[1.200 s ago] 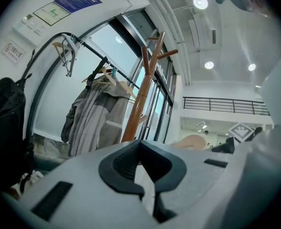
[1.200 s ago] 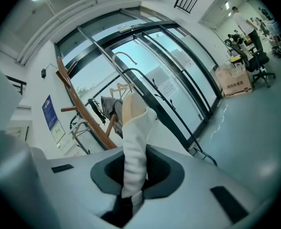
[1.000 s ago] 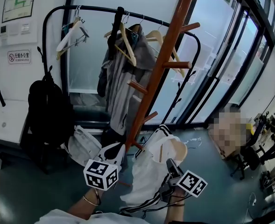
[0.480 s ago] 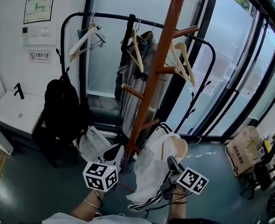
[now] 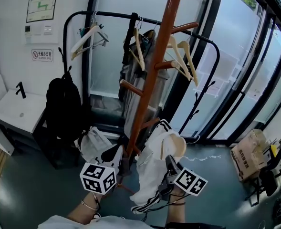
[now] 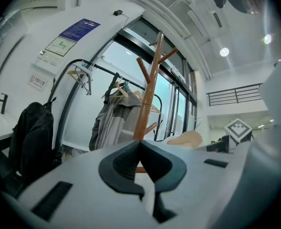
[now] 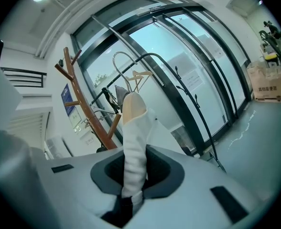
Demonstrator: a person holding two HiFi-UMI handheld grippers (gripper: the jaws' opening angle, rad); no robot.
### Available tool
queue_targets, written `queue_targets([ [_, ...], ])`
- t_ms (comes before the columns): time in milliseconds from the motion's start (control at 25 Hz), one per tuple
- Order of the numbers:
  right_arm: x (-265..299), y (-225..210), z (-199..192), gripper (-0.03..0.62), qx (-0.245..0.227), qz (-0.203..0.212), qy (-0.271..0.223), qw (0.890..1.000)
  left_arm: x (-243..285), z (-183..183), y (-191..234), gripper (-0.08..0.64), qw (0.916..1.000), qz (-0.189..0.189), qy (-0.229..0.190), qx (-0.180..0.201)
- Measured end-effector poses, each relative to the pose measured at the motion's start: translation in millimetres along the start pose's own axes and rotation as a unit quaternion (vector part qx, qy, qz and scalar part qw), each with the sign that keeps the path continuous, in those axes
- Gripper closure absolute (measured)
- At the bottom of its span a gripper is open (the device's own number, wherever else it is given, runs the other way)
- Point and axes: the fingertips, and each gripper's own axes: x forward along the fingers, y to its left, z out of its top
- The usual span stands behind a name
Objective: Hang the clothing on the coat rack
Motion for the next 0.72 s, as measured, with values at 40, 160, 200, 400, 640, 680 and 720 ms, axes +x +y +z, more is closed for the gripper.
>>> queue_targets([
  [40, -0.9, 1.3, 0.7, 0.529, 0.004, 0.003, -0.002, 1.0, 0.0, 0.5, -2.3, 0.552, 1.0, -0.003, 0.001, 0.003],
  [160, -5.3, 3.6, 3.1, 0.529, 0.013, 0.007, -0.009, 1.0, -1.9, 3.5, -4.3, 0.552, 1.0, -0.007, -0.002, 0.005],
  [200, -6.9, 4.5, 4.1, 0.529, 0.013, 0.006, -0.01, 1.0, -3.1, 4.3, -4.7, 0.552, 1.0, -0.007, -0.003, 0.004],
  [400, -13.3, 10.0, 13.5, 0.529, 0.009, 0.014, -0.014, 1.0, -6.2, 0.2, -10.8, 0.552, 0.9999, -0.017, 0.0, 0.001],
  [640, -14.7, 19.2, 25.0, 0.529, -0.012, 0.022, -0.009, 1.0, -10.0, -2.9, -9.2, 0.552, 0.9998, -0.019, 0.002, -0.003],
  [680, -15.3, 20.2, 27.4, 0.529, -0.015, 0.022, -0.009, 1.0, -10.7, -2.5, -8.5, 0.552, 0.9998, -0.018, 0.001, -0.004],
  [720, -16.1, 20.9, 29.7, 0.529, -0.017, 0.022, -0.009, 1.0, -11.3, -2.3, -8.2, 0.552, 0.9998, -0.017, 0.0, -0.004],
])
